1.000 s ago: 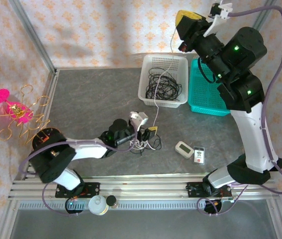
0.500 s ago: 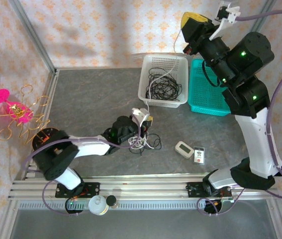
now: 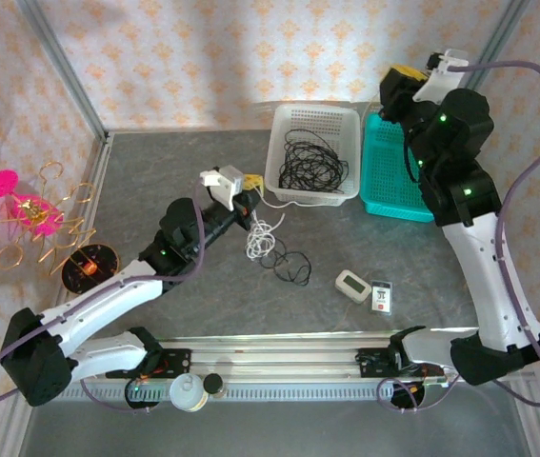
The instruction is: Untangle the cables
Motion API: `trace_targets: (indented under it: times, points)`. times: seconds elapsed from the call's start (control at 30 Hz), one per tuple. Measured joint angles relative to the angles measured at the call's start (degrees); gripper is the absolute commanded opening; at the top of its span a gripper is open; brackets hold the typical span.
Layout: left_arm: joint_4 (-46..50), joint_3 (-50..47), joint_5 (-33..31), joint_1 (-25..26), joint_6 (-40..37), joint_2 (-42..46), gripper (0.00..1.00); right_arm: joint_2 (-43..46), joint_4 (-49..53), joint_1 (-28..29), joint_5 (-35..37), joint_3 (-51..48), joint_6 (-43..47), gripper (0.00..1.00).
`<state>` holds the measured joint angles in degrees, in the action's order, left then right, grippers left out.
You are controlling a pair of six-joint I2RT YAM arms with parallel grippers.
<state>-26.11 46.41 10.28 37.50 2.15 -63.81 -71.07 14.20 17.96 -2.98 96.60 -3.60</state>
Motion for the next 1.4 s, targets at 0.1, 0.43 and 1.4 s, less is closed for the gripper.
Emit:
trace_targets:
  times: [0.1,0.43,1.4]
  points:
    - [4.2,1.5,2.4,-0.4,2.6,-0.1,0.00,2.0,-1.8,-1.8,-1.0,-5.1,-2.3,0.34]
    - [16.5,4.9,2.5,-0.4,8.2,-3.3,0.00,3.3,-11.7,-7.1,-16.0,-40.0,-12.8,0.38]
    - [21.2,13.2,-0.9,-0.5,11.5,-1.4,0.00,0.2,-64.5,32.6,-31.2,-66.0,5.0,0.46]
